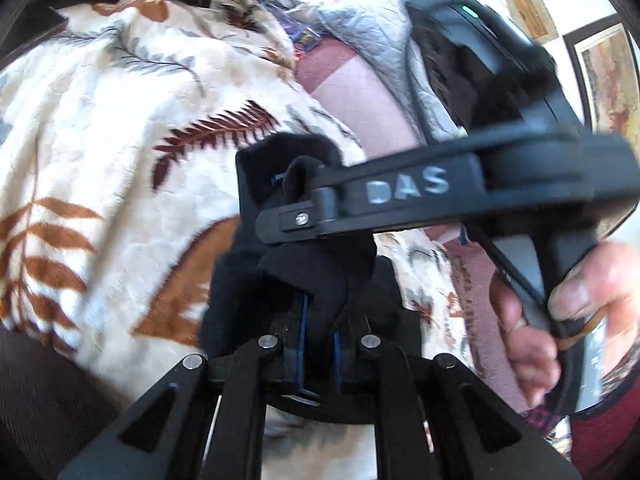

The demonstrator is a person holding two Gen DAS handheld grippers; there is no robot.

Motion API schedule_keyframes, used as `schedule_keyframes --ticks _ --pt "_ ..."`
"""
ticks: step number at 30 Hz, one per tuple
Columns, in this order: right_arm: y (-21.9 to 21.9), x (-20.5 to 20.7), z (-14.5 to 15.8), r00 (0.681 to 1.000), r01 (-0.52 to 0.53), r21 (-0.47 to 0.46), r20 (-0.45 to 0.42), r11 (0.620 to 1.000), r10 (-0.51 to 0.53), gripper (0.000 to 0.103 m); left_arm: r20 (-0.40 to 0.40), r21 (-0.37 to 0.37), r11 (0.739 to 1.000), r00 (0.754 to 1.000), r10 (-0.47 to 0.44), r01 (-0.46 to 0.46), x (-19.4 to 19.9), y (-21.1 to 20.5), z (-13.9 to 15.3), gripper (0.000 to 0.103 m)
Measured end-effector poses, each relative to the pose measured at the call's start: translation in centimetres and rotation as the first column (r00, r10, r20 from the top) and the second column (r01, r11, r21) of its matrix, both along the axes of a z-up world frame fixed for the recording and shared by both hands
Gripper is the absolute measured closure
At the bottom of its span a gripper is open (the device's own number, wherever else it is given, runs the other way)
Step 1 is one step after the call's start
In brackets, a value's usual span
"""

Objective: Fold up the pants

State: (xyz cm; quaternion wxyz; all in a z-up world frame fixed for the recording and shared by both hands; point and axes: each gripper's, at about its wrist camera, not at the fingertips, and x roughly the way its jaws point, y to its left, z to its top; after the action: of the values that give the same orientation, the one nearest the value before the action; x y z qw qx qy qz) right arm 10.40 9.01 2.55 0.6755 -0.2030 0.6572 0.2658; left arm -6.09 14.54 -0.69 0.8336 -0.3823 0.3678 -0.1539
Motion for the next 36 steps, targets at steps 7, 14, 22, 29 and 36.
schedule_keyframes --ticks 7,14,22,29,36 --pt "-10.1 -1.1 5.1 0.991 0.121 0.275 0.020 0.954 -0.132 0.081 0.083 0.127 0.981 0.984 -0.160 0.149 -1.2 -6.0 5.4 0.093" --pt "-19.4 -3.9 6.5 0.943 0.299 0.483 -0.016 0.823 -0.333 0.081 0.081 0.187 0.925 0.933 -0.350 0.331 -1.0 -14.0 8.0 0.093" --pt "-30.7 -3.9 2.0 0.830 0.500 0.523 -0.061 0.690 -0.555 0.074 0.184 0.095 0.895 0.876 -0.445 0.435 -2.3 -14.5 12.0 0.054" --pt "-39.8 -4.8 -1.4 0.607 0.703 0.476 -0.014 0.528 -0.795 0.053 0.075 0.150 0.940 0.945 -0.318 0.305 0.8 -12.5 10.3 0.043" --pt "-38.6 -8.7 0.9 0.697 0.567 0.695 -0.120 0.441 -0.707 0.046 -0.052 0.186 0.923 0.941 -0.334 0.338 2.0 -13.5 5.8 0.043"
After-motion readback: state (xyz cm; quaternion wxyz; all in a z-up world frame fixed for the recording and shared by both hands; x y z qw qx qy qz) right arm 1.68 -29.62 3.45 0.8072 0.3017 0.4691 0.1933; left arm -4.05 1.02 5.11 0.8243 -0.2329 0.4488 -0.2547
